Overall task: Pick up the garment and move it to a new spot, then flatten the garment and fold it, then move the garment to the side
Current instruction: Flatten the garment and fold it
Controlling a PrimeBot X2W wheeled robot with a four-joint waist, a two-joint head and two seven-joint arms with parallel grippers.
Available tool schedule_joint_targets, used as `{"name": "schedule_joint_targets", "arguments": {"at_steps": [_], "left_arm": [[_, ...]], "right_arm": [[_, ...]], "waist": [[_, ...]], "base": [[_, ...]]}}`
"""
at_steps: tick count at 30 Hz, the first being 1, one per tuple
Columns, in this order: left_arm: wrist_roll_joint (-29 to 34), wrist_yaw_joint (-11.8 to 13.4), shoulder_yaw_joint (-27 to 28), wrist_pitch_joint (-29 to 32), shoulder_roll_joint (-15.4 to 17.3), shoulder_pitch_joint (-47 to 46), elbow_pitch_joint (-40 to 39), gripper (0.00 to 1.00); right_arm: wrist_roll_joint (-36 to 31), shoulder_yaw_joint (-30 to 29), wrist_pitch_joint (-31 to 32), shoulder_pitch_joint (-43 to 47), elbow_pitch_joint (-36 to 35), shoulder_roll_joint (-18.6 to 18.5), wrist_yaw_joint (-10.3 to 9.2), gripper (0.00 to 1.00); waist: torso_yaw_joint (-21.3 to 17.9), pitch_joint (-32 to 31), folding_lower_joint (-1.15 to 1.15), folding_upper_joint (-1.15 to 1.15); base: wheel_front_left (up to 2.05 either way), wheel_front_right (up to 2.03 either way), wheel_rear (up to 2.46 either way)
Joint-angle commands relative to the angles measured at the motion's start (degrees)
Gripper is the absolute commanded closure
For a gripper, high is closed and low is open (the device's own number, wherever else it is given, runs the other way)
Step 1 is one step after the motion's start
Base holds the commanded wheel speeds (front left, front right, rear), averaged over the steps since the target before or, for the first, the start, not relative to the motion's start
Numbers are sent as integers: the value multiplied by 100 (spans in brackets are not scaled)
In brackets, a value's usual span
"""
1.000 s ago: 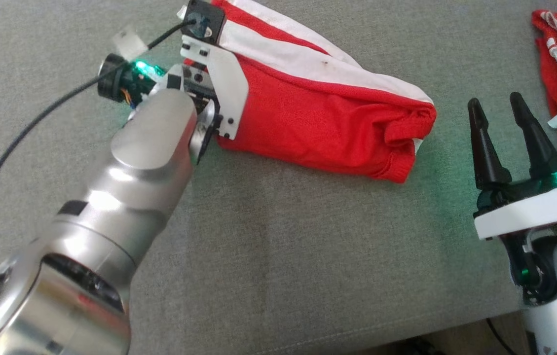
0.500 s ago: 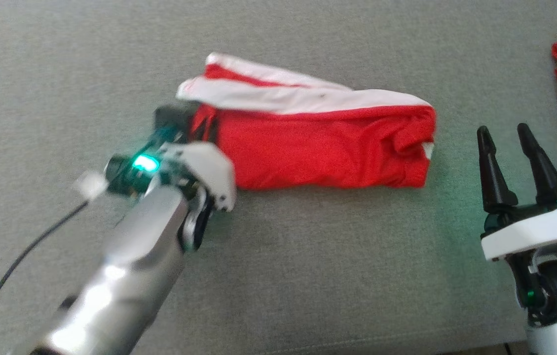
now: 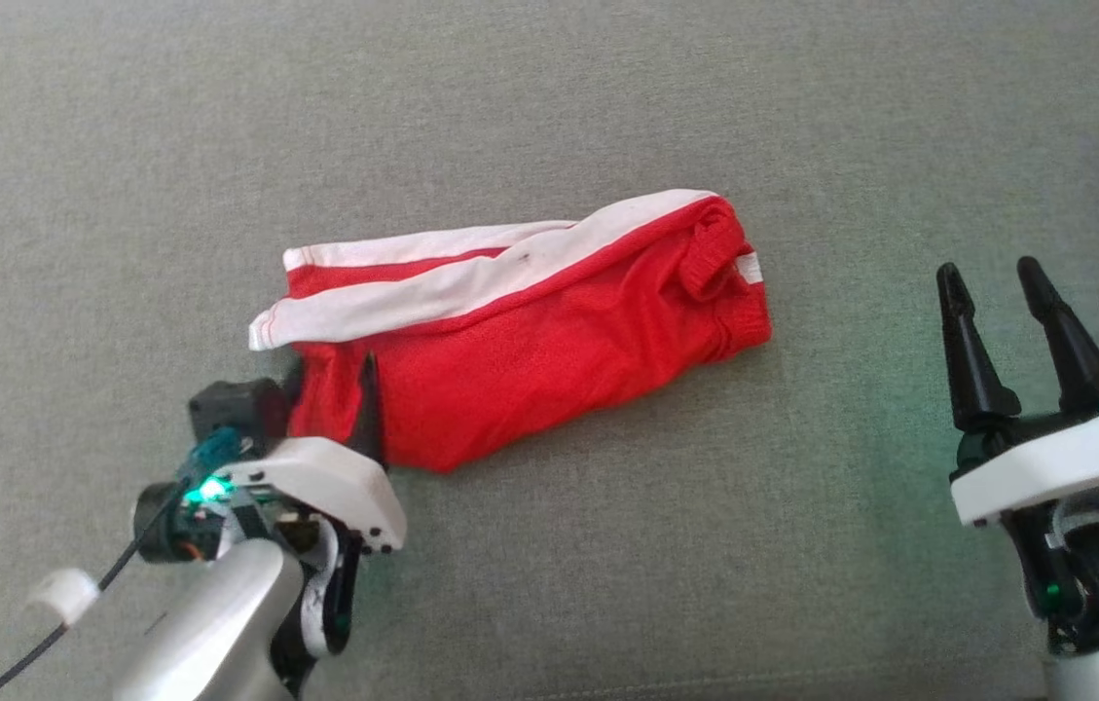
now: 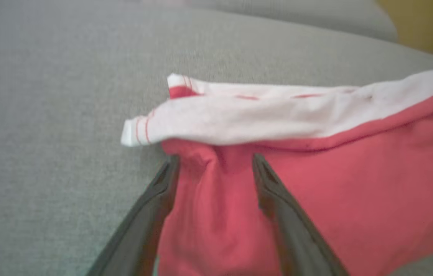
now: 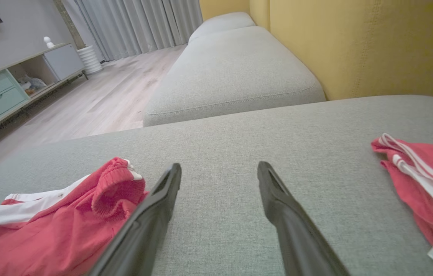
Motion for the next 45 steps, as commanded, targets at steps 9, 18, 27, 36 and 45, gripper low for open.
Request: {"name": "schedule_joint_targets", "arguments": {"at_steps": [9,18,27,36,45], "left_arm": [[611,53,686,-1663,587,18,-807,0],[1049,165,1455,-2141,1320,432,-1379,0],[871,250,1713,-2041,1615,1073,-1619,0],[834,293,1685,-1936,1625,1085,-1686,0],[874,289,1590,-1914,1532,902,-1711,0]], "right_arm": [[-224,27,210,-43,-600,-19,-11,0],[-396,-60,386,63,-963,-25,-11,0],[-493,-87,487,180,-1064,-28,-11,0],[-489,-103,536,135,-1086,-35,-11,0],[-206,817,965,-523,-229,-4,-11,0]], "waist": [[-117,-90,0,0],[-72,-140,0,0],[-49,-269,0,0],[-43,-236,0,0],[103,-25,0,0]], "base": [[0,0,0],[0,0,0],[0,0,0],[0,0,0],[0,0,0]]}}
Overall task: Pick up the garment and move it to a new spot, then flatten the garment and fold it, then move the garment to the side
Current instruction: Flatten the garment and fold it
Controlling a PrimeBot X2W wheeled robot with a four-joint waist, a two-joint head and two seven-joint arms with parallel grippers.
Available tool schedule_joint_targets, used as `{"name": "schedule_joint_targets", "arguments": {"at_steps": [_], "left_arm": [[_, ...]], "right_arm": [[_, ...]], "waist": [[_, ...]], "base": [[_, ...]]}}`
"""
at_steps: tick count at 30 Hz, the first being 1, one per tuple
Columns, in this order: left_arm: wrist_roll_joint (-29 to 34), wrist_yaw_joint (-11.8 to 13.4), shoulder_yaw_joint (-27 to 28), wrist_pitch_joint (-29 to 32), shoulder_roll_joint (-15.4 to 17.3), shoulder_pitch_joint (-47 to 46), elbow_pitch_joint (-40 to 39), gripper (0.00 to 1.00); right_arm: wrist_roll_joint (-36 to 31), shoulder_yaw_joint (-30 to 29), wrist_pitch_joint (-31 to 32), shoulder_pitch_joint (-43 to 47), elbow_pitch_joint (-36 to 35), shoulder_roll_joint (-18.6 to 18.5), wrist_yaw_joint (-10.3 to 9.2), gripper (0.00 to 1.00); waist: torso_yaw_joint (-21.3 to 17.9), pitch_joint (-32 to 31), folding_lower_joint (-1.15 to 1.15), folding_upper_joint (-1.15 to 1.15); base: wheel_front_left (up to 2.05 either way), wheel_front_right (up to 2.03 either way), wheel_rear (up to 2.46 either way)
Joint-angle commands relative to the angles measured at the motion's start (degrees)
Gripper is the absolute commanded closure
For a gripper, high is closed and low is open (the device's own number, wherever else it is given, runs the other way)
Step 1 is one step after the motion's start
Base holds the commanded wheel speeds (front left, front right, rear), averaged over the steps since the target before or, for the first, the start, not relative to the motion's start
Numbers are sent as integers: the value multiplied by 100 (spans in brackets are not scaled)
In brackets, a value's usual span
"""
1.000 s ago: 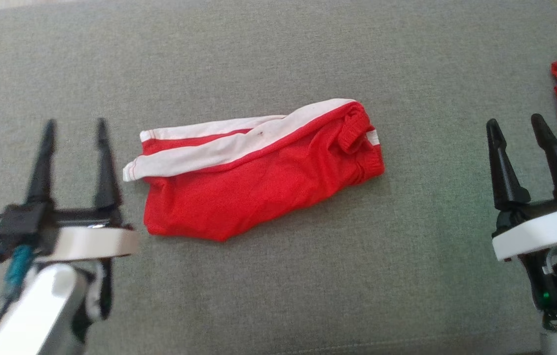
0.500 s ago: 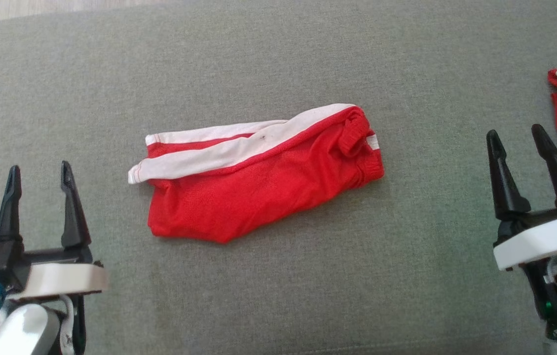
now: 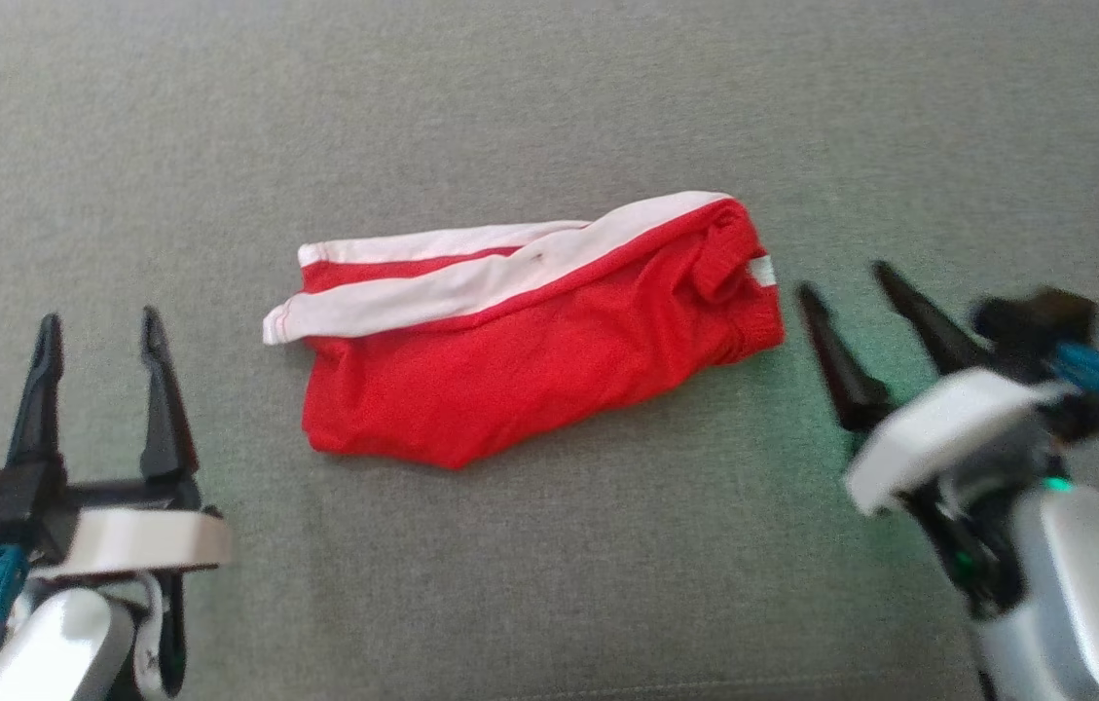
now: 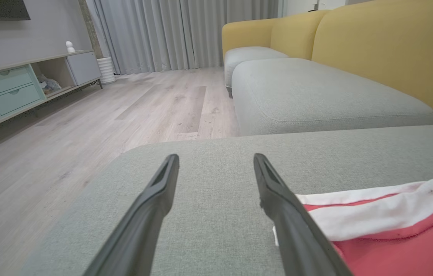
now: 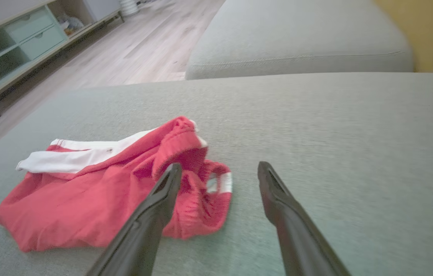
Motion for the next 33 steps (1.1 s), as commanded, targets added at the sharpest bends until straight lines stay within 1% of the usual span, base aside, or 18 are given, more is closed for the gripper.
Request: {"name": "schedule_joint_targets", "arguments": {"at_steps": [1,4,7,9,11,16,19,22,23,24,25,29,31,33], "left_arm": [[24,29,232,-15,131,-312,-143,0],[58,-18,146,-11,52,-460,-91,0],[79,-62,79,-32,-35,-571,-16,0],[86,-88,46,-54,-88,-609,42,0],[89,-118,7,-73,-145,-638,98,0],[89,-172,-44,-122,-242,-656,230,0],[99,-199,-64,-144,-280,-681,290,0],[109,-231,-89,-158,-314,-723,348,0],[114,-238,-94,-162,-318,-733,364,0],[118,-246,-97,-166,-322,-745,376,0],[121,-250,-97,-170,-324,-752,389,0],[111,-260,-79,-185,-320,-740,436,0],[102,-252,-63,-191,-313,-714,445,0],[97,-236,-44,-196,-302,-683,438,0]], "right_arm": [[47,172,21,-255,-166,-14,-11,0],[87,542,225,-737,340,31,-11,0],[25,678,412,-1150,845,110,-11,0],[-93,587,700,-1290,1256,169,-11,0],[-188,437,824,-1388,1533,222,-11,0],[-328,70,1099,-1376,2016,280,-11,0],[-195,24,1261,-1293,2175,310,-11,0],[74,209,1463,-1205,2273,313,-11,0],[229,265,1498,-1175,2263,321,-11,19],[307,332,1457,-1166,2210,293,-11,89],[397,368,1423,-1142,2175,270,-11,100],[739,316,1174,-990,1941,100,-11,100],[917,162,1065,-865,1786,-46,-11,100],[1016,-50,1053,-724,1647,-267,-11,100]], "waist": [[65,61,0,0],[167,147,0,0],[248,201,0,0],[282,217,0,0],[322,234,0,0],[331,261,0,0],[310,274,0,0],[296,277,0,0],[289,274,0,0],[285,272,0,0],[278,267,0,0],[246,206,0,0],[228,170,0,0],[202,135,0,0]], "base": [[0,0,0],[0,0,0],[0,0,0],[0,0,0],[0,0,0],[0,0,0],[0,0,0],[0,0,0],[0,0,0],[0,0,0],[0,0,0],[0,0,0],[0,0,0],[0,0,0]]}}
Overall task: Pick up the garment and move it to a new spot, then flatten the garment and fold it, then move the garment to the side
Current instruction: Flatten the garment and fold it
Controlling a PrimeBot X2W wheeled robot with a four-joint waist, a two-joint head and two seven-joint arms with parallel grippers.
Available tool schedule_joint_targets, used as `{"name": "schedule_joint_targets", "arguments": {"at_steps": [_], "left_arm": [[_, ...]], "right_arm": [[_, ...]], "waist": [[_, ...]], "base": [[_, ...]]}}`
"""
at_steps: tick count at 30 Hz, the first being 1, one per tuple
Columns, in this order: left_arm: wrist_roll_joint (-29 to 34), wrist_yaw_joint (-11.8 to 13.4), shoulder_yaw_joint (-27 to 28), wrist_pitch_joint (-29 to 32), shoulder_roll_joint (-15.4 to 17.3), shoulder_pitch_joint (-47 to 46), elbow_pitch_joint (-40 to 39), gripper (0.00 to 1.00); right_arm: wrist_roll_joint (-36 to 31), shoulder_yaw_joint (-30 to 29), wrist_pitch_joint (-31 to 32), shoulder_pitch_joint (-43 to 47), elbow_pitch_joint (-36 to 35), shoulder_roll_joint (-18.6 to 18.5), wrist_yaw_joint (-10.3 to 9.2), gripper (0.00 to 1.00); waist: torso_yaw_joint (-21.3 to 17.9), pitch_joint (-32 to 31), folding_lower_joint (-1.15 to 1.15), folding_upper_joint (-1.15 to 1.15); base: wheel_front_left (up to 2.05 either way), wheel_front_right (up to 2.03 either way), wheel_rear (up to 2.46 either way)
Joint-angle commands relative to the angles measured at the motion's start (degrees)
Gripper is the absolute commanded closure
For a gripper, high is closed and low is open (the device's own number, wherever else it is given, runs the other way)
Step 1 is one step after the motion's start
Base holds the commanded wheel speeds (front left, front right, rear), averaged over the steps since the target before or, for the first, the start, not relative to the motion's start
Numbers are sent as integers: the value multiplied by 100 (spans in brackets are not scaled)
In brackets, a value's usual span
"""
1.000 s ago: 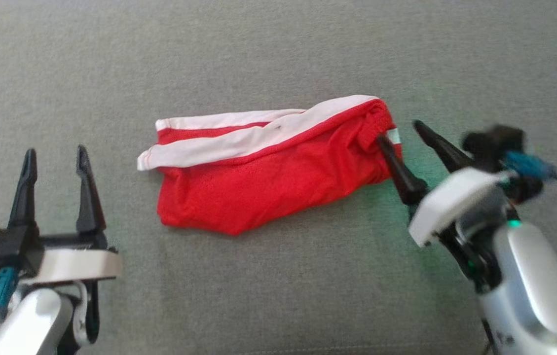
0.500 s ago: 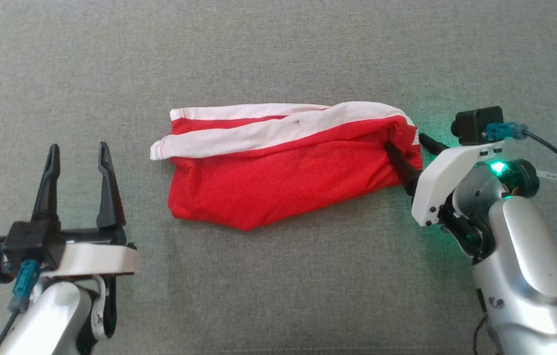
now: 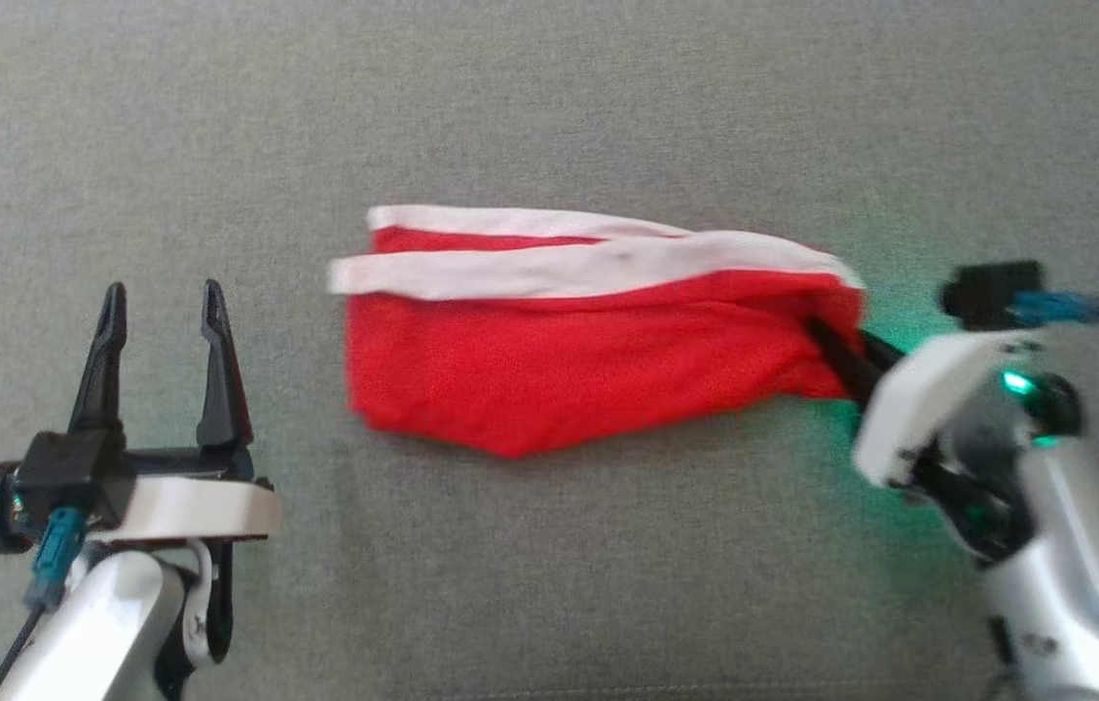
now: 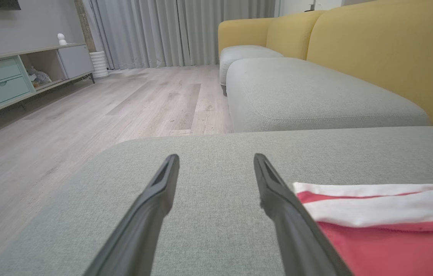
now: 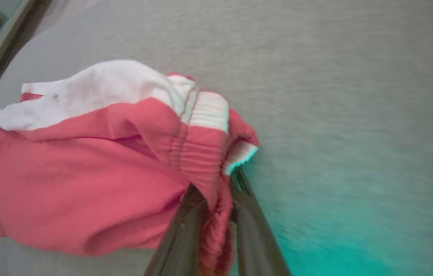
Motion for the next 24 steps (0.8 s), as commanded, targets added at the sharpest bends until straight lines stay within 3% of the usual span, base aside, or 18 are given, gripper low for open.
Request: {"name": "schedule_joint_targets", "arguments": {"at_steps": [1,4,9,10,17,20,24], "left_arm": [[26,28,293,-68,169,-112,-127,0],[7,49,321,-71,198,-50,-146,0],[-26,65,324,-59,221,27,-155,0],[-26,65,324,-59,221,27,-155,0],[-3,-7,194,-8,178,-71,-141,0],[23,-33,130,8,134,-158,-123,0],[40,-87,43,11,42,-274,-62,0]], "right_arm": [[100,-162,10,200,-242,-286,-11,100],[435,-453,195,375,-538,-470,-11,100],[2007,-725,1168,446,-1170,-294,-11,100],[2007,-725,1168,446,-1170,-294,-11,100],[4083,-886,2661,167,-1541,251,-11,100],[4290,-751,2866,-26,-1386,400,-11,100],[4014,-254,2805,-301,-1017,500,-11,100]], "waist": [[-36,-44,0,0],[-99,-96,0,0],[-193,-185,0,0],[-193,-185,0,0],[-99,-226,0,0],[2,-185,0,0],[182,-107,0,0]], "base": [[0,0,0],[0,0,0],[0,0,0],[0,0,0],[0,0,0],[0,0,0],[0,0,0]]}}
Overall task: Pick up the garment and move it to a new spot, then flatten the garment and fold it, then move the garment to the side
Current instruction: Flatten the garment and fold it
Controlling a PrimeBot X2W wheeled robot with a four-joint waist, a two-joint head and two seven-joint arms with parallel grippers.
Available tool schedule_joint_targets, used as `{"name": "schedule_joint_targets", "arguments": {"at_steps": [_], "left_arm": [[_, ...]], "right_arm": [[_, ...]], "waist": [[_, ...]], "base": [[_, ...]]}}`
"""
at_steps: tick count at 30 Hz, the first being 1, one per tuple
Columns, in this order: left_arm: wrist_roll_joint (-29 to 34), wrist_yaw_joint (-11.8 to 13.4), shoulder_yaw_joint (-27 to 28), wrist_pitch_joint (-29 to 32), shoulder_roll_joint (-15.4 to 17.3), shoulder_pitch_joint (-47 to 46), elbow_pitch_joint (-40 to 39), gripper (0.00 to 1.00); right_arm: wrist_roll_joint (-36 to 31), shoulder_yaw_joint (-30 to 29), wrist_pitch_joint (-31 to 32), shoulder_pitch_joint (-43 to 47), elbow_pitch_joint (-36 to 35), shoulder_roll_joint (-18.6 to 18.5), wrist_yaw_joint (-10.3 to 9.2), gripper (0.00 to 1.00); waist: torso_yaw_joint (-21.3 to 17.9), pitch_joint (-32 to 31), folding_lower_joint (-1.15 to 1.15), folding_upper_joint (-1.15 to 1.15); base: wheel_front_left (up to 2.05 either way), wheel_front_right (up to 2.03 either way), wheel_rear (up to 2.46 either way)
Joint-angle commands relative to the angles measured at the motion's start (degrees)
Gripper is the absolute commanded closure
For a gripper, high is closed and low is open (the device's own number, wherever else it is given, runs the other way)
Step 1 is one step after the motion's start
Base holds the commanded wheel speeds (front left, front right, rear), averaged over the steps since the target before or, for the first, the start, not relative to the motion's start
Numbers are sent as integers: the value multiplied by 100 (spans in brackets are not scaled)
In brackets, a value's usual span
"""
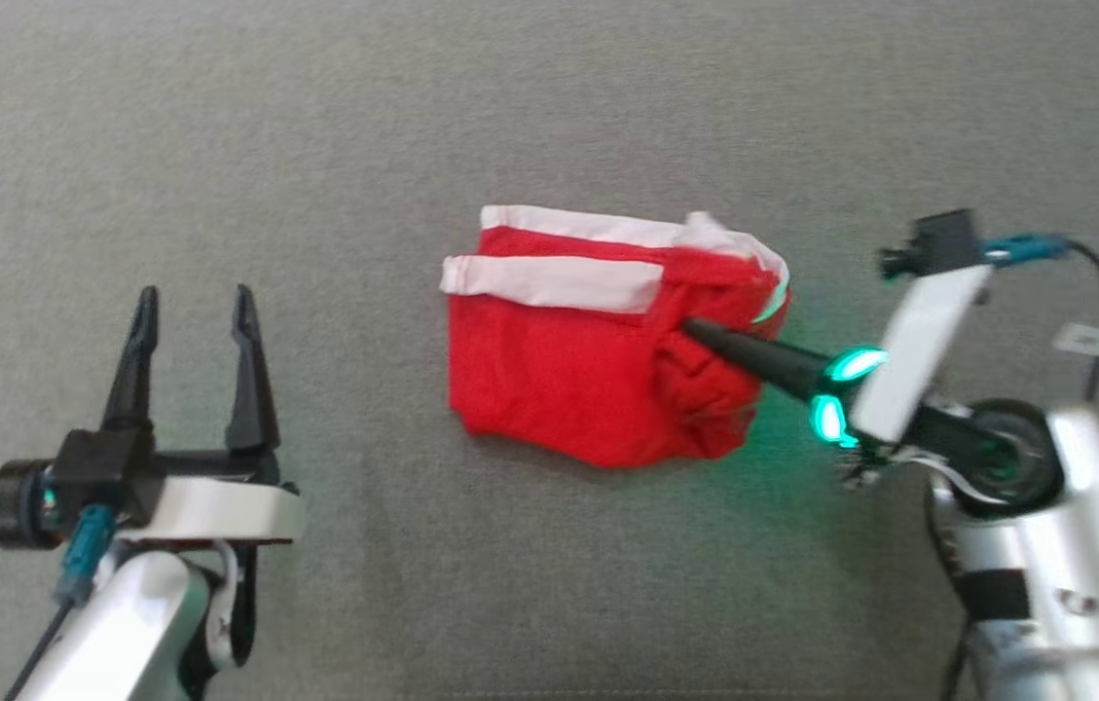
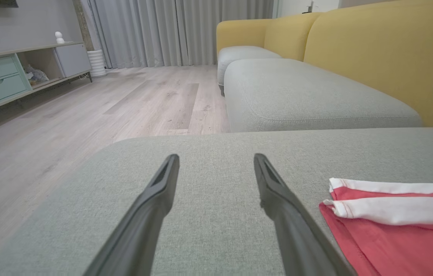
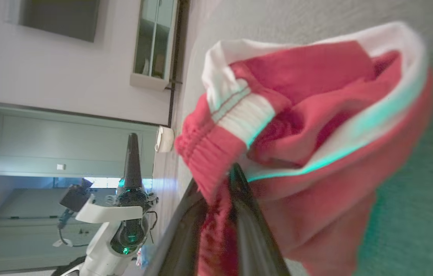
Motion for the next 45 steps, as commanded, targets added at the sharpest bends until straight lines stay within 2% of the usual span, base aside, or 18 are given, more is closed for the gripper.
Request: {"name": "schedule_joint_targets", "arguments": {"at_steps": [1,4,5,13,15,16,17,22,27,28,29,31,33,34,40,45], "left_arm": [[46,-37,185,-18,103,-242,-112,0],[42,-81,128,-21,23,-314,-19,0],[35,-130,110,-37,-19,-365,54,0],[43,-222,65,-96,-189,-463,282,0],[42,-234,70,-108,-224,-482,319,0],[39,-242,78,-114,-239,-489,337,0],[36,-250,86,-120,-252,-495,352,0],[44,-269,137,-144,-299,-497,411,0],[65,-270,203,-160,-320,-467,440,0],[72,-266,220,-162,-314,-459,441,0],[72,-266,220,-162,-314,-459,441,0],[90,-256,254,-166,-295,-441,440,0],[106,-233,287,-169,-276,-412,432,0],[121,-198,327,-171,-248,-366,411,0],[149,-73,423,-174,-158,-196,307,0],[176,73,478,-162,-70,-50,188,0]], "right_arm": [[-107,192,-87,-217,-132,93,-10,100],[-369,613,-456,-423,150,118,-10,100],[-564,914,-799,-579,290,124,-10,100],[-818,2346,-2062,-1145,570,126,-10,100],[-935,2695,-2384,-1256,617,53,-10,60],[-983,2863,-2532,-1295,648,-6,-10,9],[-1025,3013,-2717,-1334,659,-64,-10,0],[-1490,3714,-3788,-1525,705,-463,-10,0],[-2221,4247,-5286,-1723,385,-947,-10,0],[-2463,4246,-5646,-1767,325,-1068,-10,0],[-2463,4246,-5646,-1767,325,-1068,-10,0],[-2994,4071,-6255,-1774,297,-1286,-10,0],[-3463,3682,-6710,-1681,283,-1409,-10,0],[-3818,3161,-6898,-1478,273,-1466,-10,0],[-4497,1497,-6893,-540,-94,-1476,-10,0],[-4782,406,-6624,425,-624,-1309,-10,0]], "waist": [[101,54,0,0],[256,115,0,0],[338,157,0,0],[495,260,0,0],[510,278,0,0],[514,285,0,0],[514,292,0,0],[472,307,0,0],[367,299,0,0],[340,294,0,0],[340,294,0,0],[278,276,0,0],[211,244,0,0],[136,206,0,0],[-66,85,0,0],[-206,-19,0,0]], "base": [[0,0,0],[0,0,0],[0,0,0],[0,0,0],[0,0,0],[0,0,0],[0,0,0],[0,0,0],[0,0,0],[0,0,0],[0,0,0],[0,0,0],[0,0,0],[0,0,0],[0,0,0],[0,0,0]]}}
